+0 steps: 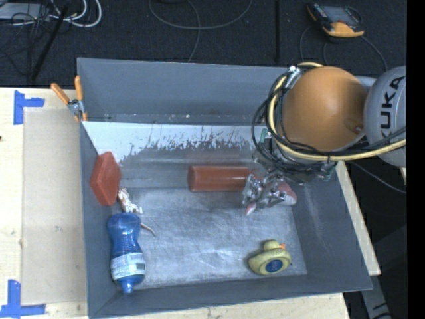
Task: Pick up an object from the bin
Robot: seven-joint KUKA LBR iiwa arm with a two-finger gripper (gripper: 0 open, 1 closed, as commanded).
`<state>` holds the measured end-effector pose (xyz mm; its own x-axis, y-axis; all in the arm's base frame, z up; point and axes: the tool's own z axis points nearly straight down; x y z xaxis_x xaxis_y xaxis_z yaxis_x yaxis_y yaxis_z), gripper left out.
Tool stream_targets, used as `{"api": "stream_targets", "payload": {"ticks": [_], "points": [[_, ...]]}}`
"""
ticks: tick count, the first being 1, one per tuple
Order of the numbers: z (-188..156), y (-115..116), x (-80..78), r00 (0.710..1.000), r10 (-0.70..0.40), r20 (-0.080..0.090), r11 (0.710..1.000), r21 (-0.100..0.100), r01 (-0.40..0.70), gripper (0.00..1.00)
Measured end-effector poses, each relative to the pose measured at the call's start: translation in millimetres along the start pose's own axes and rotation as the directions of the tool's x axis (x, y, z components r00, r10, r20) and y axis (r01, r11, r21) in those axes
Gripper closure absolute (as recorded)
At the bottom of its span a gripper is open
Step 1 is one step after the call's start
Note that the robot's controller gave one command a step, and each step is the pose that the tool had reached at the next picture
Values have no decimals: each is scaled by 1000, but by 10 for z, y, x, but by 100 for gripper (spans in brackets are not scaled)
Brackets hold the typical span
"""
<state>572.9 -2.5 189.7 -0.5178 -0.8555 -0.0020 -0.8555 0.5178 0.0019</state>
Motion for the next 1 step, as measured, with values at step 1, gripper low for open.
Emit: {"api": "stream_targets", "payload": {"ticks": [1], "points": [[-452, 51, -95, 997, -71, -3, 997, -3, 71, 100]]}}
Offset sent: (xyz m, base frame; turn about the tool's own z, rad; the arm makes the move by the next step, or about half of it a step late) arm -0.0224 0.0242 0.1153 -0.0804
